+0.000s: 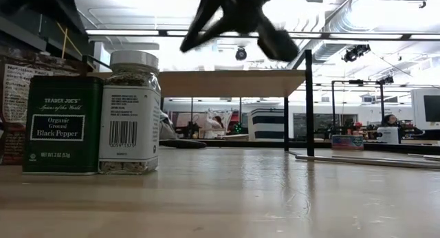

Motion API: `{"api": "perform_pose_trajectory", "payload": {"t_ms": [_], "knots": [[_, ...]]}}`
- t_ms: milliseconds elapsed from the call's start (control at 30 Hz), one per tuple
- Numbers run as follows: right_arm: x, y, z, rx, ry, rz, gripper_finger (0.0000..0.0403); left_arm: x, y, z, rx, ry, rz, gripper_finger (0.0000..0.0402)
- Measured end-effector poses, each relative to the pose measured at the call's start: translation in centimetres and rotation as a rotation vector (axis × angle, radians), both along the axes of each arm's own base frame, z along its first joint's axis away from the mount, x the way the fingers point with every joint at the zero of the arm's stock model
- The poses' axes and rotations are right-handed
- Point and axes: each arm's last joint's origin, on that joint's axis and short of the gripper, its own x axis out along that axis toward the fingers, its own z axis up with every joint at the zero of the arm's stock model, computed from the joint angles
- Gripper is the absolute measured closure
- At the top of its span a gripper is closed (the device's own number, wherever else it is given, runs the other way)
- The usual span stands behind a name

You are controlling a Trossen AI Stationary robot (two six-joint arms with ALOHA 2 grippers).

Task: Shelf spices
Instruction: Adjust the shelf

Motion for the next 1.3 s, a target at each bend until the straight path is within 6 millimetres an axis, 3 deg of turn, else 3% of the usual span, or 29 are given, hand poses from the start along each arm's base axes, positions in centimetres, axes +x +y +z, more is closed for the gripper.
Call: {"api": "perform_pose_trajectory", "payload": {"t_ms": [167,400,633,867,1067,1300], "knots": [[-0.8,0.3,1.9,-0.008,-0.052,-0.009,0.0403,0.5,2.3,-0.7,0.058,0.0,0.169,0.0402],[-2.0,1.0,4.1,-0.005,-0.113,0.005,0.0403,0.8,4.1,-1.3,0.059,0.121,0.244,0.0402],[-3.9,0.9,7.9,-0.057,-0.223,-0.019,0.0403,1.5,4.1,-1.7,0.034,0.151,0.185,0.0402],[-5.6,-0.3,11.4,-0.122,-0.321,-0.063,0.0403,1.4,3.9,-4.3,-0.06,0.212,0.192,0.0402],[-6.6,-0.9,13.0,-0.144,-0.36,-0.072,0.0403,1.7,3.9,-4.8,-0.067,0.157,0.202,0.0402],[-6.9,-1.1,13.5,-0.163,-0.372,-0.078,0.0403,2.1,3.7,-4.8,-0.098,0.161,0.16,0.0402]]}}
